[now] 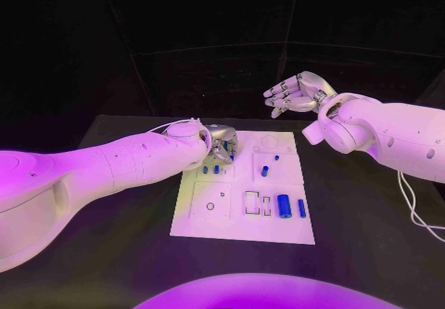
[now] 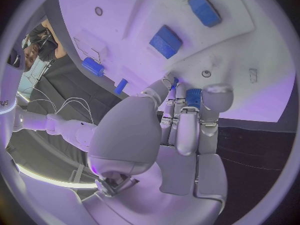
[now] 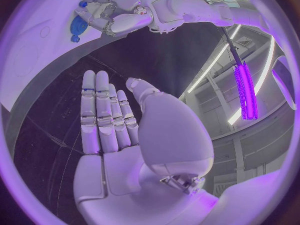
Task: Assemble the parts on the task board
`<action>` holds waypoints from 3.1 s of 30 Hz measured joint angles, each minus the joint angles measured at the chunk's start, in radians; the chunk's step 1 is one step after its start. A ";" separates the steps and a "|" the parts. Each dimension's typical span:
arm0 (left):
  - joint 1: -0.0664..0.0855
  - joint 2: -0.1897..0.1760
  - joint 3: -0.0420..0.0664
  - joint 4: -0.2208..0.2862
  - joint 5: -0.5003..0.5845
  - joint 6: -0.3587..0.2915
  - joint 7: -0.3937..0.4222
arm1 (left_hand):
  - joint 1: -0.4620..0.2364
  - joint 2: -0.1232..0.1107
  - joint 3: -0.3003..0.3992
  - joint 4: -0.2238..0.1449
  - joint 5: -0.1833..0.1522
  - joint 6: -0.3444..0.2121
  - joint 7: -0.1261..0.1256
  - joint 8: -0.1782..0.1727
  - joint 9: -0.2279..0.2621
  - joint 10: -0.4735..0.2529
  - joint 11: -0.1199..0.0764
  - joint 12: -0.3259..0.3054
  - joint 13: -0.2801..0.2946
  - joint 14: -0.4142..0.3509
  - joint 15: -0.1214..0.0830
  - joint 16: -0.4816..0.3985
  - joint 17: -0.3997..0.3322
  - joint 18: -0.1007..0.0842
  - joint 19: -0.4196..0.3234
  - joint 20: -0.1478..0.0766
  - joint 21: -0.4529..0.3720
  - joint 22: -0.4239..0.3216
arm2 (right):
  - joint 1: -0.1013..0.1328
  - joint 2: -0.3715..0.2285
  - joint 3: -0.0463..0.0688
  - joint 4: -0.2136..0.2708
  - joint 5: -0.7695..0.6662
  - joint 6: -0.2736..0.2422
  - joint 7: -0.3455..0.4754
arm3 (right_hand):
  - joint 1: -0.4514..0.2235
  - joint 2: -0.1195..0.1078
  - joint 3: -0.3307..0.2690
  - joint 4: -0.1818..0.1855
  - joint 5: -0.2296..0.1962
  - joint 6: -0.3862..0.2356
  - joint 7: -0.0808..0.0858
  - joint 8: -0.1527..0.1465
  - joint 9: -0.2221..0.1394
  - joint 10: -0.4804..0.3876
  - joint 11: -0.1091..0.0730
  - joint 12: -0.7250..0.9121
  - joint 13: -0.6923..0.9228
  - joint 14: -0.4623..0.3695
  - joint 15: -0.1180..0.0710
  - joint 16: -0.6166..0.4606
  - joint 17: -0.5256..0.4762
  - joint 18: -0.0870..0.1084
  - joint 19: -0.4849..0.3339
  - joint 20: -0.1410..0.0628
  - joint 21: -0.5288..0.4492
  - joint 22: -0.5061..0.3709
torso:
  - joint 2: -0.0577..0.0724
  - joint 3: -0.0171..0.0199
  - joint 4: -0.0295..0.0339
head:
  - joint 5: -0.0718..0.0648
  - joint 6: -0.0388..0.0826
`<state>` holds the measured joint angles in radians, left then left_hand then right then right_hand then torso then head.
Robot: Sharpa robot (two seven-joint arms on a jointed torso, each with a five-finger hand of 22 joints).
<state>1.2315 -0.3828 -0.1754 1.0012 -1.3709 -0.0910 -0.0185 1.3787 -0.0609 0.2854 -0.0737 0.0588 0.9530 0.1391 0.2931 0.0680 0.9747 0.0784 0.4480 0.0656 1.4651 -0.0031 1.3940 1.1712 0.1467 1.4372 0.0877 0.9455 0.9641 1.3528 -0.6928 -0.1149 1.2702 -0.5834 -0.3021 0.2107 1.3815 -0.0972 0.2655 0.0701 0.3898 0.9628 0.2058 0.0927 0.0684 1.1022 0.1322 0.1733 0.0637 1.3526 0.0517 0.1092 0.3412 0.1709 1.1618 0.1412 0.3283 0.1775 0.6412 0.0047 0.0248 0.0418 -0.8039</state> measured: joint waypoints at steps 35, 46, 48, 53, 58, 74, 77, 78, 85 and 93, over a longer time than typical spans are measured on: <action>-0.006 -0.096 0.052 0.130 -0.005 -0.061 0.014 | -0.028 0.017 0.172 -0.066 -0.008 0.128 -0.014 -0.046 0.024 0.157 -0.022 -0.124 0.001 0.000 -0.022 0.004 -0.042 -0.015 0.016 -0.016 0.087 0.096 | -0.003 0.001 0.000 -0.006 0.000 0.000 0.002 | 0.000 0.000 0.003 -0.003 0.000 0.000 0.000 0.000 0.000 0.000 0.000 0.000 0.000 0.000 0.000 -0.005 -0.001 0.000 0.000 0.000 -0.004 -0.001 | -0.002 -0.0010 0.0033 | -0.006 0.005; 0.000 -0.192 0.067 0.199 -0.001 -0.065 0.011 | -0.036 0.009 0.175 -0.068 -0.009 0.128 -0.014 -0.050 0.024 0.164 -0.021 -0.131 0.001 0.000 -0.022 -0.001 -0.044 -0.015 0.016 -0.016 0.091 0.099 | -0.013 -0.003 0.000 -0.009 0.000 0.001 0.003 | 0.000 0.000 0.003 -0.003 0.000 0.000 0.000 0.000 0.000 0.000 0.000 0.000 0.000 0.000 0.000 -0.005 -0.001 0.000 0.000 0.000 -0.004 -0.001 | -0.005 -0.0011 0.0063 | -0.003 0.009; 0.000 -0.202 0.067 0.200 -0.001 -0.060 0.009 | -0.041 0.004 0.175 -0.068 -0.009 0.128 -0.014 -0.056 0.024 0.164 -0.021 -0.135 0.001 0.000 -0.022 -0.001 -0.046 -0.015 0.016 -0.016 0.091 0.101 | -0.013 -0.002 0.000 -0.009 0.000 0.001 0.003 | 0.000 0.000 0.003 -0.003 0.000 0.000 0.000 0.000 0.000 0.000 0.000 0.000 0.000 0.000 0.000 -0.005 -0.001 0.000 0.000 0.000 -0.004 -0.001 | -0.005 -0.0012 0.0063 | -0.003 0.009; 0.000 -0.218 0.067 0.200 0.004 -0.042 0.002 | -0.055 -0.010 0.172 -0.066 -0.008 0.129 -0.014 -0.067 0.027 0.169 -0.020 -0.148 0.002 0.000 -0.022 -0.001 -0.052 -0.015 0.016 -0.016 0.095 0.104 | -0.014 -0.002 0.000 -0.009 0.000 0.001 0.003 | 0.000 0.000 0.003 -0.003 0.000 0.000 0.000 0.000 0.000 0.000 0.000 0.000 0.000 0.000 0.000 -0.005 -0.001 0.000 0.000 0.000 -0.004 -0.001 | -0.005 -0.0011 0.0057 | 0.000 0.011; 0.000 -0.219 0.067 0.182 0.009 -0.025 -0.005 | -0.055 -0.010 0.172 -0.065 -0.008 0.129 -0.014 -0.067 0.026 0.169 -0.020 -0.148 0.002 0.000 -0.022 -0.001 -0.053 -0.015 0.016 -0.016 0.095 0.104 | -0.015 -0.001 0.000 -0.010 0.000 0.001 0.003 | 0.000 0.000 0.003 -0.003 0.000 0.000 0.000 0.000 0.000 0.000 0.000 0.000 0.000 0.000 0.000 -0.005 -0.001 0.000 0.000 0.000 -0.004 -0.001 | -0.004 -0.0009 0.0049 | 0.000 0.011; -0.010 -0.179 0.067 0.124 0.015 0.006 -0.006 | -0.063 -0.018 0.167 -0.061 -0.008 0.129 -0.014 -0.072 0.026 0.169 -0.020 -0.157 0.002 0.000 -0.022 -0.001 -0.054 -0.015 0.016 -0.016 0.094 0.104 | -0.016 0.004 0.000 -0.012 0.000 0.001 0.004 | 0.000 0.000 0.003 -0.003 0.000 0.000 0.000 0.000 0.000 0.000 0.000 0.000 0.000 0.000 0.000 -0.005 -0.002 0.000 0.000 0.000 -0.004 -0.002 | -0.003 0.0001 0.0037 | 0.000 0.004; -0.010 -0.175 0.067 0.119 0.015 0.011 -0.006 | -0.063 -0.018 0.167 -0.061 -0.008 0.129 -0.014 -0.072 0.026 0.169 -0.020 -0.157 0.002 0.000 -0.022 -0.001 -0.054 -0.015 0.016 -0.016 0.094 0.104 | -0.016 0.005 0.000 -0.012 0.000 0.001 0.004 | 0.000 0.000 0.003 -0.003 0.000 0.000 0.000 0.000 0.000 0.000 0.000 0.000 0.000 0.000 0.000 -0.005 -0.002 0.000 0.000 0.000 -0.004 -0.002 | -0.003 0.0003 0.0037 | 0.000 0.004; -0.010 -0.174 0.067 0.118 0.015 0.013 -0.006 | -0.063 -0.018 0.167 -0.061 -0.008 0.129 -0.014 -0.072 0.026 0.169 -0.020 -0.157 0.002 0.000 -0.022 -0.001 -0.055 -0.015 0.016 -0.016 0.094 0.104 | -0.016 0.005 0.000 -0.012 0.000 0.001 0.004 | 0.000 0.000 0.003 -0.003 0.000 0.000 0.000 0.000 0.000 0.000 0.000 0.000 0.000 0.000 0.000 -0.005 -0.002 0.000 0.000 0.000 -0.004 -0.002 | -0.003 0.0003 0.0037 | 0.000 0.004; -0.011 -0.166 0.067 0.112 0.016 0.025 -0.007 | -0.063 -0.018 0.167 -0.061 -0.008 0.129 -0.014 -0.072 0.026 0.169 -0.020 -0.157 0.002 0.000 -0.022 -0.001 -0.056 -0.015 0.016 -0.016 0.094 0.104 | -0.016 0.005 0.000 -0.012 0.000 0.001 0.004 | 0.000 0.000 0.003 -0.003 0.000 0.000 0.000 0.000 0.000 0.000 0.000 0.000 0.000 0.000 0.000 -0.005 -0.002 0.000 0.000 0.000 -0.004 -0.002 | -0.004 0.0003 0.0039 | -0.001 0.004; -0.012 -0.156 0.066 0.107 0.016 0.036 -0.007 | -0.063 -0.018 0.167 -0.061 -0.008 0.128 -0.014 -0.072 0.026 0.169 -0.020 -0.162 0.002 0.000 -0.022 -0.001 -0.057 -0.015 0.016 -0.016 0.094 0.104 | -0.016 0.006 0.000 -0.012 0.000 0.001 0.004 | 0.000 0.000 0.003 -0.003 0.000 0.000 0.000 0.000 0.000 0.000 0.000 0.000 0.000 0.000 0.000 -0.005 -0.001 0.000 0.000 0.000 -0.004 -0.002 | -0.004 -0.0002 0.0045 | -0.001 0.004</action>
<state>1.2195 -0.5388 -0.1093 1.1079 -1.3545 -0.0549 -0.0260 1.3158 -0.0790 0.4527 -0.1349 0.0503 1.0813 0.1250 0.2208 0.0938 1.1435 0.0588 0.2863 0.0676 1.4651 -0.0248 1.3934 1.1144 0.1318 1.4532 0.0716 1.0398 1.0676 1.3369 -0.6864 -0.1149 1.2586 -0.5834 -0.3006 0.2142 1.3815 -0.0972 0.2681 0.0676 0.3898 0.9628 0.2058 0.0927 0.0684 1.1022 0.1322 0.1733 0.0637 1.3526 0.0517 0.1045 0.3398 0.1709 1.1618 0.1412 0.3246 0.1755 0.6372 0.0045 0.0293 0.0409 -0.8000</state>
